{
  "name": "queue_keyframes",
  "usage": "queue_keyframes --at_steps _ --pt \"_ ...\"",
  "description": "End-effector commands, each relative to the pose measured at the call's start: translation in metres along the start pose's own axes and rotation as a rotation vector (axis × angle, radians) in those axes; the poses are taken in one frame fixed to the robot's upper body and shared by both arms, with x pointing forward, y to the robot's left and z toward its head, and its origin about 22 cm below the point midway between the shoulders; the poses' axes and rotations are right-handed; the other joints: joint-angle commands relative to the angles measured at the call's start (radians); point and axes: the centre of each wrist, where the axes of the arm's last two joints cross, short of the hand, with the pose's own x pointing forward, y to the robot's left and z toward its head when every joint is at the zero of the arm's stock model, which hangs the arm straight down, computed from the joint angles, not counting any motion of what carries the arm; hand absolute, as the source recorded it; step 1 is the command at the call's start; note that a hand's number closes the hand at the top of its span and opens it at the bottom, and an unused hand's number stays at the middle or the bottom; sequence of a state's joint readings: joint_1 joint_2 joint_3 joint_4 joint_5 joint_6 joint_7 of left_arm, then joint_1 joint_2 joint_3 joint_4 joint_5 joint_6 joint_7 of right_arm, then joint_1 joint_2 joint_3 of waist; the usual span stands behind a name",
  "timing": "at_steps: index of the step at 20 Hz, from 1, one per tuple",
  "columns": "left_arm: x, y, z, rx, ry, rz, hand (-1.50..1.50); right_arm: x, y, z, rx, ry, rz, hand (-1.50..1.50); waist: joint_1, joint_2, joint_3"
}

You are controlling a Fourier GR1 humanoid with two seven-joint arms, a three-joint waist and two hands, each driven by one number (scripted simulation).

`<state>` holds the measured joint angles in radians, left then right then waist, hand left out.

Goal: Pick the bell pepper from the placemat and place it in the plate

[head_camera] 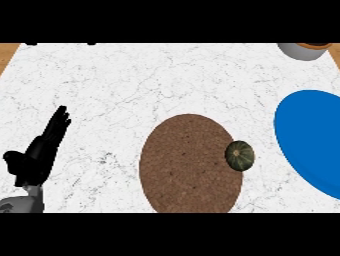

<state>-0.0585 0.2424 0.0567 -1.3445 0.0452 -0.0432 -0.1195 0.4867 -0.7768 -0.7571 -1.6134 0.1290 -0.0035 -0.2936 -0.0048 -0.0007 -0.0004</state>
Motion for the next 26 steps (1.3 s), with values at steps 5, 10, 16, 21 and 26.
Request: queue_keyframes --at_steps 5,10,16,21,26 --pt "-0.015 0.004 0.017 -0.008 0.006 0.008 0.00 0.039 0.042 -0.034 0.121 -0.031 -0.074 1.50 0.010 0.001 0.000" --pt "-0.014 -0.017 0.002 -0.017 0.017 -0.005 0.00 0.077 0.095 -0.068 0.116 -0.043 -0.093 1.50 0.015 0.004 0.000" --pt "-0.011 0.002 0.005 -0.012 0.001 -0.002 0.00 0.115 0.142 -0.084 0.146 -0.047 -0.099 1.50 0.012 0.002 0.000" --pt "-0.004 0.001 -0.004 -0.022 -0.012 -0.010 0.00 0.115 0.183 -0.089 0.089 0.090 -0.300 1.50 0.013 0.003 0.000" --pt "0.003 -0.033 0.004 -0.018 -0.003 0.004 0.00 0.121 0.209 -0.112 0.105 0.187 -0.246 -1.50 0.016 0.002 0.001"
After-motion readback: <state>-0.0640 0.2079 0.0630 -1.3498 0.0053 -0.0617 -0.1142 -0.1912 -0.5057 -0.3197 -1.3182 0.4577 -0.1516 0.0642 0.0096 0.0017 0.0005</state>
